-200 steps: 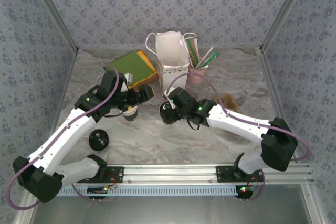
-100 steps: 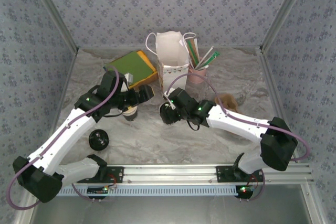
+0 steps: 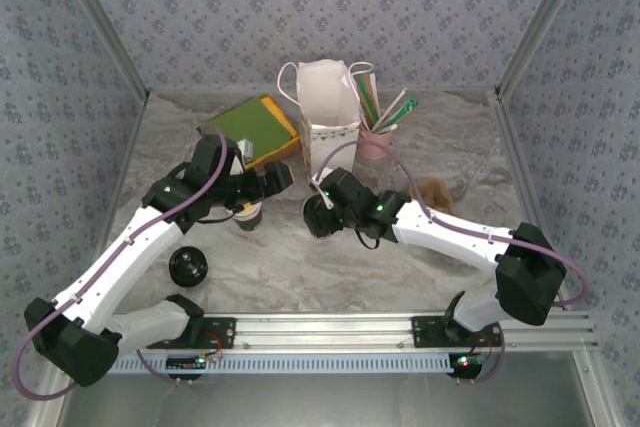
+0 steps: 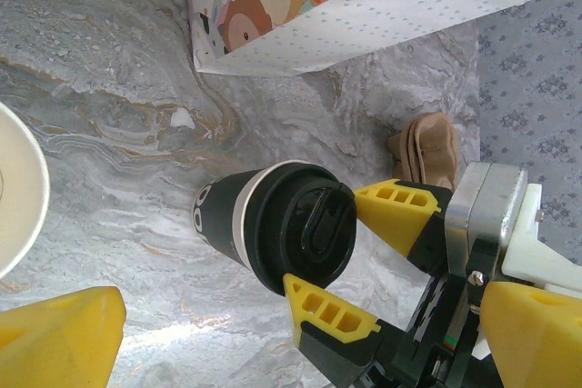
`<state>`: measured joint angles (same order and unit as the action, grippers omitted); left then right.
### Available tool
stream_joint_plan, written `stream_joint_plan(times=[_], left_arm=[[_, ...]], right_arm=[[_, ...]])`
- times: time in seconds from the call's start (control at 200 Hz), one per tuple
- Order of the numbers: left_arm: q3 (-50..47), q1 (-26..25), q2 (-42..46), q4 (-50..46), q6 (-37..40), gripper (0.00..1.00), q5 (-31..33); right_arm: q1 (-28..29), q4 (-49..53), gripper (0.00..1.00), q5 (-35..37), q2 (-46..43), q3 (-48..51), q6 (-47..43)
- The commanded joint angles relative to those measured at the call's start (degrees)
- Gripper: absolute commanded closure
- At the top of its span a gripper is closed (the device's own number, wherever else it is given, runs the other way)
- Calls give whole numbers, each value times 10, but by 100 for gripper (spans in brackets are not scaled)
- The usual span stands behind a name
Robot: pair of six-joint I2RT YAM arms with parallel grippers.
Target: Pack the takeout coffee
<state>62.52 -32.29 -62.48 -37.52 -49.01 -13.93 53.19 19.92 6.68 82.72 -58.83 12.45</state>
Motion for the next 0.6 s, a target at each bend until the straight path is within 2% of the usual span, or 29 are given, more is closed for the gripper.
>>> stream_joint_plan(times=[0.0, 0.6], left_arm=[[4, -3, 3, -3, 10, 0, -8], [7, -4, -1, -4, 12, 0, -10]], right_arm=[[5, 7, 23, 4, 7, -21, -3], [7, 4, 23, -6, 14, 1, 6]])
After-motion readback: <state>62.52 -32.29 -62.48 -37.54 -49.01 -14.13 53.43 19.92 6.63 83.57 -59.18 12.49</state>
